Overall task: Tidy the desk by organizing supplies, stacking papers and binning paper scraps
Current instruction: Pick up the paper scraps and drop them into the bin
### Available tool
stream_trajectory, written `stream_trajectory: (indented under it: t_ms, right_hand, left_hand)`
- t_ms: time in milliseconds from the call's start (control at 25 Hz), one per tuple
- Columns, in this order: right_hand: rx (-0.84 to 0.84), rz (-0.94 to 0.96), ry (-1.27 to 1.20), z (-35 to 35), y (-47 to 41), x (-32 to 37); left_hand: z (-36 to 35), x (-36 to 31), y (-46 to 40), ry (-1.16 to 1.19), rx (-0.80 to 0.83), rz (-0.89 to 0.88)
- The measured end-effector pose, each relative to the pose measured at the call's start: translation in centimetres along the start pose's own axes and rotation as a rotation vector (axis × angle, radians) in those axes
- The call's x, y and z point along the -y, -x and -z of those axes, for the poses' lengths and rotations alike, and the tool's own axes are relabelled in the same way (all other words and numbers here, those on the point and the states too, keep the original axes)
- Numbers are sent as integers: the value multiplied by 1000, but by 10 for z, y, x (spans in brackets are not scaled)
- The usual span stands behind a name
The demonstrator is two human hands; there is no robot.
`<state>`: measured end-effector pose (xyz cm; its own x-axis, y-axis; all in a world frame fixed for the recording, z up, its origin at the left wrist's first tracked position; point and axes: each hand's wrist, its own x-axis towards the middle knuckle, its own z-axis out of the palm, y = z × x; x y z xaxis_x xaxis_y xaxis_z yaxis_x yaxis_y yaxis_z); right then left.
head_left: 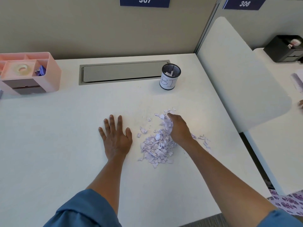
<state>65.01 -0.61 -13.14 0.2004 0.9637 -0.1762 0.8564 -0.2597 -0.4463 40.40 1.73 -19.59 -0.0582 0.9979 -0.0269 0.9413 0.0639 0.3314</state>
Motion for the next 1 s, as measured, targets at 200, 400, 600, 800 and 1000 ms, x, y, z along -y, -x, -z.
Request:
stream_trajectory:
  t_ms: [200, 400, 600, 800, 1000]
  right_hand:
    - [-118, -114, 184, 32, 12, -43]
    - [28, -428, 318, 39, 38, -73]
    - [-39, -276, 182, 12, 34, -44]
    - [-82, -107, -118, 8, 13, -18]
    - [-27, 21, 3, 10, 5, -15]
  left_hand:
    - [1, -1, -1, -10, 7, 2]
    - [2, -1, 0, -8, 8, -1]
    - [1, -1, -1, -9, 5, -3]
    - [0, -1, 0, -11, -4, -5]
    - [-1, 0, -1, -15, 7, 1]
